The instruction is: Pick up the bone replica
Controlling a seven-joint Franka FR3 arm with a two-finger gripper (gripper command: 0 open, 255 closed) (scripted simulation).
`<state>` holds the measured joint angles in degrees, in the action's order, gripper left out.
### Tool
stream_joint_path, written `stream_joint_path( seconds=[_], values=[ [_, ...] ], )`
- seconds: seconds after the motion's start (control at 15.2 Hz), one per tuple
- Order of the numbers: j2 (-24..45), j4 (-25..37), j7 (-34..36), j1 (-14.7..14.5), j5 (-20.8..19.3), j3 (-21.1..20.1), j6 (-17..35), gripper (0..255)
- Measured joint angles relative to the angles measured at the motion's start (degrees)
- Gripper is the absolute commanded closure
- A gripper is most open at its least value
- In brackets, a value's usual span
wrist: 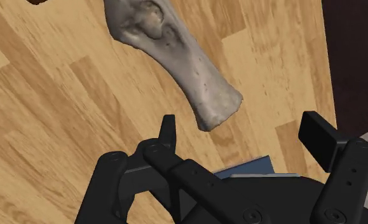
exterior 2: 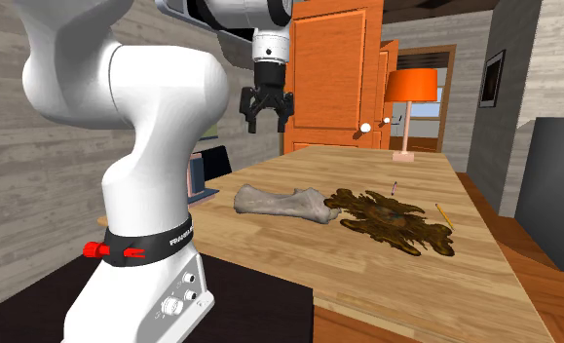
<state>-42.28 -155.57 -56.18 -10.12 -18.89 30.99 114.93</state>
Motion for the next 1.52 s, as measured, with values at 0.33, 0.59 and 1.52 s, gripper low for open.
stream_joint_path(
  seconds=[0.33,0.59,1.52],
  values=[
    [9.1,-1.4,-14.9,-4.1,-3.9,9.9,9.7,0],
    [19.6,-0.4,-27.7,-10.8,-3.1,18.6,18.6,0],
    [43.5,0.8,-55.7,-26.3,21.5,31.5,35.0,255]
  ],
)
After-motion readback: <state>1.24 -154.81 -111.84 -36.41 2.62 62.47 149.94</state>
